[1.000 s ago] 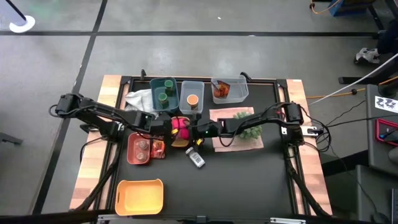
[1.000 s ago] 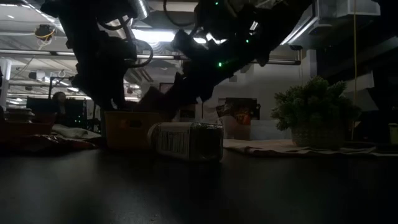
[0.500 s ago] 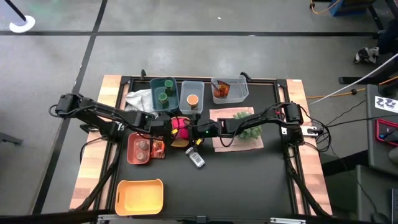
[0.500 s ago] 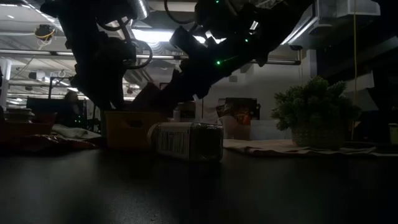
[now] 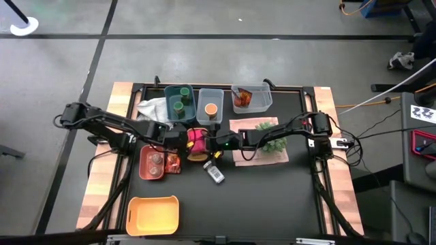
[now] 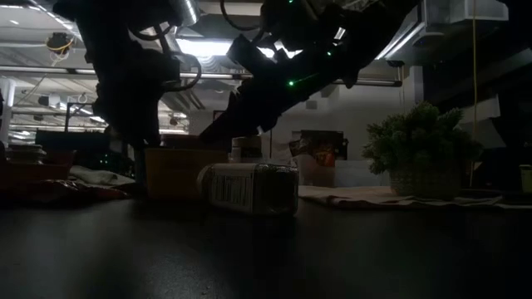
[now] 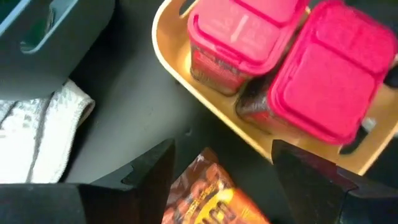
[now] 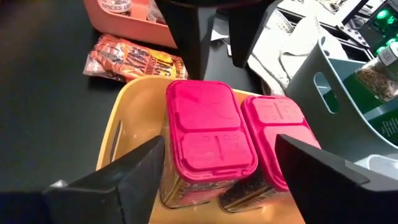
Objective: Sort spices by type
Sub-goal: Put the red seasoning can into the top yellow bin, then put the orange seasoning pack into the right transparent bin
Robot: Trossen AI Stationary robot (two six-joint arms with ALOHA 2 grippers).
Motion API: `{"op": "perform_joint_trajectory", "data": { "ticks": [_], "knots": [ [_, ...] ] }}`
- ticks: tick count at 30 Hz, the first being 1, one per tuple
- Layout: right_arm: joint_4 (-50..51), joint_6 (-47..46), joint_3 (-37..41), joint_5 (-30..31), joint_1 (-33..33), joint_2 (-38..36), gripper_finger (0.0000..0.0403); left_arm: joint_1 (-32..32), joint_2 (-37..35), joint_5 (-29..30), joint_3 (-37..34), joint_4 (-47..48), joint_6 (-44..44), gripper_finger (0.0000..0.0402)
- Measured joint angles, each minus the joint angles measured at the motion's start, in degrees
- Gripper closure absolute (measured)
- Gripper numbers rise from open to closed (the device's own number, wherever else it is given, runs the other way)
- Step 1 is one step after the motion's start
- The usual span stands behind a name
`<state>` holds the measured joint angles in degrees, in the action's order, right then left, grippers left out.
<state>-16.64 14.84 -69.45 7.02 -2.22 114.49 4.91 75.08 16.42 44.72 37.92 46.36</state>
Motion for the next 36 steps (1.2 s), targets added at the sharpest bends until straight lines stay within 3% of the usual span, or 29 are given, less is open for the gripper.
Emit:
{"op": "perform_joint_trajectory", "data": {
  "ticks": [12, 17, 28, 36],
  "knots": [
    [1.97, -0.13, -0.02, 0.01, -0.09, -4.49, 0.0105, 0.14, -0.96, -12.09, 2.5, 8.18, -14.02, 0.015],
    [5.79, -1.21, -0.02, 0.01, -0.09, -7.42, 0.0105, 1.06, -0.96, -16.42, 1.22, 9.65, -14.01, 0.015],
    [9.92, -4.41, -0.04, -0.12, -0.07, -11.49, 0.0105, 4.56, -0.93, -16.47, -3.11, 5.79, -11.74, 0.015],
    [10.12, -4.45, -0.04, -0.17, -0.07, -11.51, 0.0105, 6.7, -0.91, -16.22, -5.74, -0.86, -18.35, 0.015]
  ]
}}
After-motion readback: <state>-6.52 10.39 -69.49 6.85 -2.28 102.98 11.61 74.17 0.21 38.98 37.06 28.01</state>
